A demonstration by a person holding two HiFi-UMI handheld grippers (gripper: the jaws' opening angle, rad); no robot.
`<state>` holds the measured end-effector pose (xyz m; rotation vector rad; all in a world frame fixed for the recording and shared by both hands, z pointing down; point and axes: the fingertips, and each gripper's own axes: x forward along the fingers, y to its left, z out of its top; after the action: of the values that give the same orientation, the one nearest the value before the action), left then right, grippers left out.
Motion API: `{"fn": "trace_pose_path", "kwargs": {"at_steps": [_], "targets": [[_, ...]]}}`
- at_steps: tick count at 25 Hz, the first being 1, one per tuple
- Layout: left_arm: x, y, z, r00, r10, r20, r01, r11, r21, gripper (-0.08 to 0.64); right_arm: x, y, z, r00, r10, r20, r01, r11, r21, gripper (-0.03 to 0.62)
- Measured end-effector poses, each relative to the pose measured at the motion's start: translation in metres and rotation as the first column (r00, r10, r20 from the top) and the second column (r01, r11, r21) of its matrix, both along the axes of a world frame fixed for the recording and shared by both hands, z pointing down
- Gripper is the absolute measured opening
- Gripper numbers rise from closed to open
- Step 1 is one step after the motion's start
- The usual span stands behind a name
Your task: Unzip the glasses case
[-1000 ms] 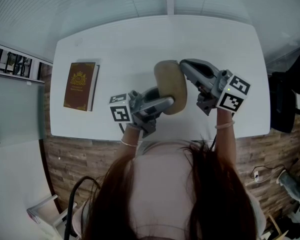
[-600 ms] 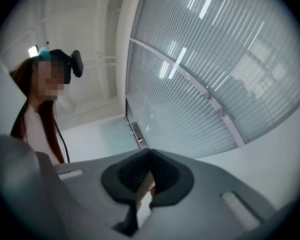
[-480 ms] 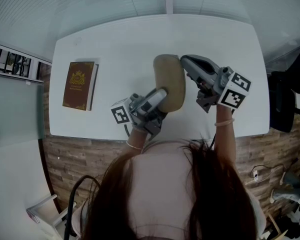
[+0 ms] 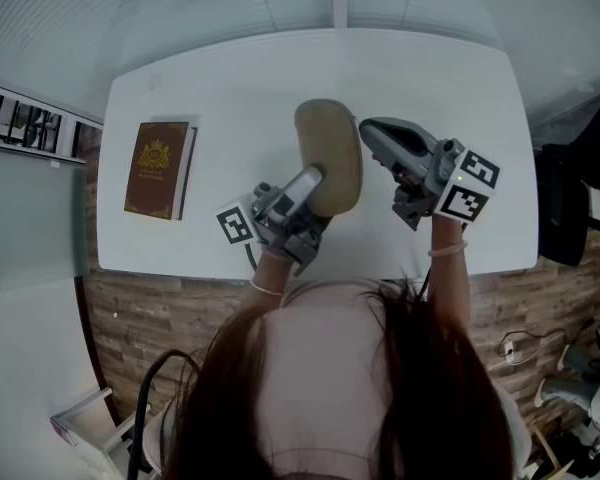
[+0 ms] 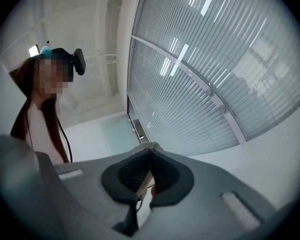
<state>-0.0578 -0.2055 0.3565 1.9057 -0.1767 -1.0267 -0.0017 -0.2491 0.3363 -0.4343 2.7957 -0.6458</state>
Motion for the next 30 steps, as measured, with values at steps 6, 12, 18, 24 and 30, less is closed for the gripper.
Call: {"fn": "trace_pose_path", "kwargs": {"at_steps": [6,12,18,24,30], "targets": [[-0.013,-0.011,-0.002,0.999,-0.040,-0.006,0.040,0.999,-0.006,0.273,-0.005,0.004,0.007,0.999,-0.021,-0.026,0.021,1.000,-0.003,0.003],[-0.017,-0.013,-0.002,0.999,-0.048,0.000,0.048,0.999,-0.003,0.273,-0.007,0.006,0.009,0.999,-0.025,-0.029,0.025,1.000,-0.006,0.003],[-0.022,-0.019,-0.004,0.998,-0.063,-0.004,0.063,0.998,-0.003,0.273,-0.009,0.008,0.012,0.999,-0.035,-0.033,0.035,0.999,-0.011,0.003],[-0.027,-0.023,-0.007,0.996,-0.083,-0.015,0.083,0.997,-0.004,0.274,-0.012,0.013,0.013,0.998,-0.046,-0.031,0.045,0.999,-0.018,0.003],[-0.031,-0.027,-0.008,0.994,-0.103,-0.024,0.103,0.995,-0.010,0.275,-0.014,0.016,0.015,0.998,-0.055,-0.033,0.055,0.998,-0.024,0.003]]}}
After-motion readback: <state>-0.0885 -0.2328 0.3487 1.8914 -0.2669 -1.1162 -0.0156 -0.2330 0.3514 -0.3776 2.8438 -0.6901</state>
